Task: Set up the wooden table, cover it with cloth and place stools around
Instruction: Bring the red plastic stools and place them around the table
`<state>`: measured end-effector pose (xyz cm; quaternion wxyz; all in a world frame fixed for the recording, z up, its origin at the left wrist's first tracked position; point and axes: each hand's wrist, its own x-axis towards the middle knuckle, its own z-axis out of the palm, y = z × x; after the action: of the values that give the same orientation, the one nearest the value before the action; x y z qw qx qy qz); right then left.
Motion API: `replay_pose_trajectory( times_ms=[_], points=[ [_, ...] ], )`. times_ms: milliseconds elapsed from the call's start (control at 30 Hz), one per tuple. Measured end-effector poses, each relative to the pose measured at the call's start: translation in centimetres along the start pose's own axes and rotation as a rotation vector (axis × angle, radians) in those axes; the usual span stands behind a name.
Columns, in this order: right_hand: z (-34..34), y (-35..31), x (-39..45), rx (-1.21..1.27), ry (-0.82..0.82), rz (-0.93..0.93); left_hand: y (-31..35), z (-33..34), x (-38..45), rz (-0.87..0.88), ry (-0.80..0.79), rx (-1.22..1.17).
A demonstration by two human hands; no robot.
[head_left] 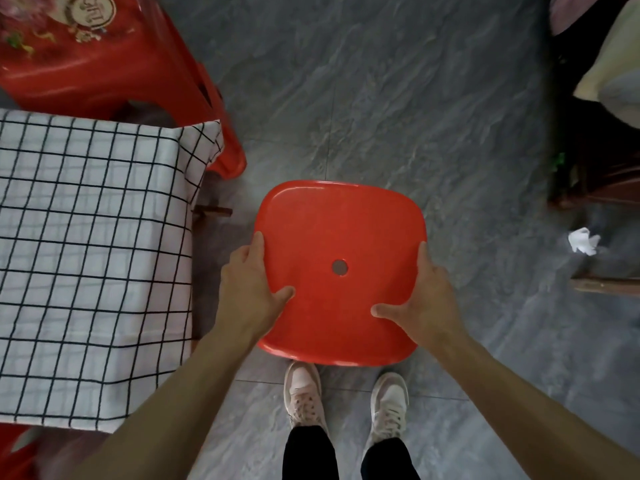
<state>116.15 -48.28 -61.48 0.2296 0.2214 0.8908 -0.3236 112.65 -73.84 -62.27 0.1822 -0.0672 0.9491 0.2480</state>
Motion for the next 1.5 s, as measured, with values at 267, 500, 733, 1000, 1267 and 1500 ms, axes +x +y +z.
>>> replay_pose_trajectory(
  times_ms=[267, 500, 733, 1000, 1267, 1500],
  points=[
    [-3.3, 4.5, 1.3, 0.006, 0.027, 0.018, 4.5, 3.0, -0.5, 0.021, -0.019, -0.015],
    [-5.5, 7.3, 1.5, -0.003, 0.044, 0.018, 7.9, 5.0, -0.9, 0.031, -0.037, -0.001],
    [-7.3, 8.7, 2.1, -0.013, 0.056, 0.029, 10.1, 5.7, -1.6, 0.026, -0.050, -0.031],
    [-7.8, 7.3, 1.4, -0.113, 0.057, 0.050, 10.3, 5.0, -1.6, 0.016, -0.110, 0.009],
    [-11.5, 0.2, -3.0, -0.077, 0.110, -0.061, 10.5, -5.0, -3.1, 0.043, -0.017, 0.011],
    [-16.6, -6.3, -8.0, -0.116, 0.099, -0.252, 11.1, -16.8, -8.4, 0.029, 0.121, 0.113]
  ],
)
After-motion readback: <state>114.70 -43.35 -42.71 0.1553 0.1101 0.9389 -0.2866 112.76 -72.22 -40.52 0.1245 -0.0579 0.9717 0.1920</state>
